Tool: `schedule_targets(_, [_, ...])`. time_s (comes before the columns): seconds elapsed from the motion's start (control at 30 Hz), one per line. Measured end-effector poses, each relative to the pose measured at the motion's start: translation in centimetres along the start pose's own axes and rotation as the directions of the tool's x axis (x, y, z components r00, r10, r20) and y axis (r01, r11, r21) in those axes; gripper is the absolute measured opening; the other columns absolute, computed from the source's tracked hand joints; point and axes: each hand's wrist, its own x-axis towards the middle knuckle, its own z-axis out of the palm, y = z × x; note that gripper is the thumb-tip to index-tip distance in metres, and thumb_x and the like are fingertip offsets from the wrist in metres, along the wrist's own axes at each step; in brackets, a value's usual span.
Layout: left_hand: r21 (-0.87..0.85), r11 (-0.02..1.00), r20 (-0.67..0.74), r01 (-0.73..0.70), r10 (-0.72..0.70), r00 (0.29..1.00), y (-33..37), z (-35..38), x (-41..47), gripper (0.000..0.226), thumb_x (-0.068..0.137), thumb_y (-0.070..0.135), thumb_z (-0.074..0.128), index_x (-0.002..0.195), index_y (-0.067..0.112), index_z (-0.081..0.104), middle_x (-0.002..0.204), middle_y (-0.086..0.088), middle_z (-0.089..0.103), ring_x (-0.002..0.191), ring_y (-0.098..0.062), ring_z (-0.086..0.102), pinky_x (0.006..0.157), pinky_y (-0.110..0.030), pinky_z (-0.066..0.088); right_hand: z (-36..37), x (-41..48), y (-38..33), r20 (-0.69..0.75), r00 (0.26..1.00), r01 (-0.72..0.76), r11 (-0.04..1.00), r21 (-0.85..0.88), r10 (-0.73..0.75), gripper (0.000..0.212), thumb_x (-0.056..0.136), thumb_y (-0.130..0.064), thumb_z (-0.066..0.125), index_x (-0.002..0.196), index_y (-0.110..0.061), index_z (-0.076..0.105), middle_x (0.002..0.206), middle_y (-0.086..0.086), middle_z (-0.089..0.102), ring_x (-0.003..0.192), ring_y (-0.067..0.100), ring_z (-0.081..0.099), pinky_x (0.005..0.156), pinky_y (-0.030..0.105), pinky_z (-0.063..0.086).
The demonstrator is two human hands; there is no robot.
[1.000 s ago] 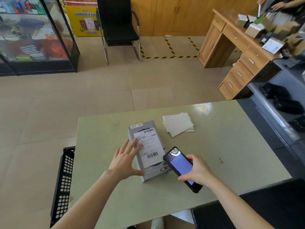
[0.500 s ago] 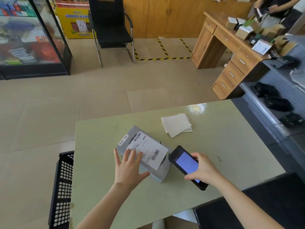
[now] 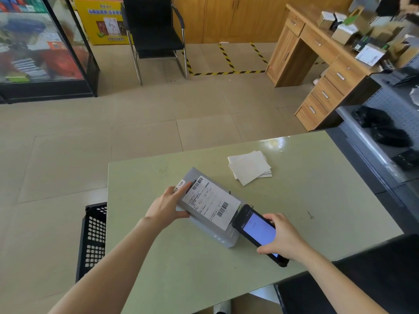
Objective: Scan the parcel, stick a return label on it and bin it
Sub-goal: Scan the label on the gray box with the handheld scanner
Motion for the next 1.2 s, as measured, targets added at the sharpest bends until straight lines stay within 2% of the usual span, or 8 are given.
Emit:
schedule_targets(0.1, [-0.011,1.000,-0.050,0.002,-0.002,0.999,0.0,0.2,-0.4,0.087,0.073,0.040,0.077,0.143,0.047,0.026,0.125,-0.004,0.049,0.099,-0.031,0.057,0.084,-0.037,0.049,0.0,-0.2,0.1,-0.001,1.000,0.001,1.000,-0.005,-0.001,0.092,0.051,-0.034,0.084,0.131,-0.021,0.040,0.126,-0.007,0.041,0.112,0.014,0.049,0.096,0.034,0.046])
schedule_targets(0.2, [0.030,0.999,-0.105,-0.028,0.031,0.994,0.1,-0.3,-1.2,0.084,0.075,0.039,0.077,0.144,0.042,0.029,0.125,-0.007,0.051,0.103,-0.031,0.056,0.083,-0.036,0.048,-0.4,-0.4,0.1,0.000,1.000,0.000,1.000,-0.021,0.000,0.094,0.052,-0.034,0.085,0.133,-0.020,0.039,0.128,-0.006,0.040,0.113,0.014,0.048,0.098,0.035,0.045])
schedule_targets(0.33, [0.217,0.972,-0.217,-0.092,0.140,0.966,0.4,-2.5,-2.4,0.083,0.076,0.040,0.076,0.145,0.034,0.031,0.134,-0.011,0.049,0.112,-0.031,0.055,0.085,-0.041,0.050,-1.1,-0.6,-0.4,-0.023,1.000,0.010,0.999,-0.038,-0.011,0.095,0.051,-0.035,0.084,0.134,-0.020,0.039,0.129,-0.006,0.040,0.112,0.015,0.049,0.096,0.035,0.046])
schedule_targets(0.43, [0.353,0.929,-0.270,-0.108,0.212,0.939,0.7,-4.5,-3.2,0.084,0.071,0.040,0.080,0.143,0.028,0.040,0.130,-0.017,0.054,0.106,-0.035,0.060,0.087,-0.045,0.050,-1.4,-0.7,-1.2,-0.030,0.999,0.037,0.996,-0.078,-0.039,0.096,0.050,-0.037,0.084,0.134,-0.020,0.039,0.130,-0.005,0.041,0.109,0.015,0.050,0.093,0.034,0.047])
schedule_targets(0.63, [0.508,0.855,-0.304,-0.102,0.289,0.908,1.8,-6.6,-4.4,0.084,0.062,0.043,0.085,0.136,0.026,0.051,0.122,-0.021,0.060,0.095,-0.037,0.065,0.087,-0.052,0.050,-1.3,-0.6,-2.6,-0.063,0.995,0.057,0.980,-0.189,-0.071,0.098,0.046,-0.043,0.081,0.132,-0.020,0.041,0.129,-0.004,0.041,0.108,0.017,0.052,0.087,0.029,0.044])
schedule_targets(0.83, [0.523,0.850,-0.305,-0.065,0.257,0.917,2.3,-6.4,-4.5,0.083,0.072,0.047,0.077,0.143,0.032,0.038,0.135,-0.017,0.051,0.108,-0.035,0.058,0.099,-0.053,0.041,-1.3,-0.4,-3.1,-0.057,0.994,0.073,0.968,-0.239,-0.089,0.098,0.046,-0.043,0.081,0.132,-0.022,0.041,0.129,-0.004,0.042,0.113,0.016,0.050,0.093,0.033,0.044])
schedule_targets(1.2, [0.508,0.860,-0.307,-0.052,0.237,0.922,2.3,-6.4,-4.3,0.082,0.071,0.045,0.078,0.143,0.032,0.039,0.135,-0.015,0.051,0.107,-0.036,0.059,0.098,-0.052,0.042,-1.3,-0.5,-2.3,-0.045,0.996,0.062,0.964,-0.258,-0.076,0.098,0.046,-0.040,0.084,0.132,-0.020,0.041,0.128,-0.003,0.042,0.113,0.016,0.049,0.095,0.035,0.043])
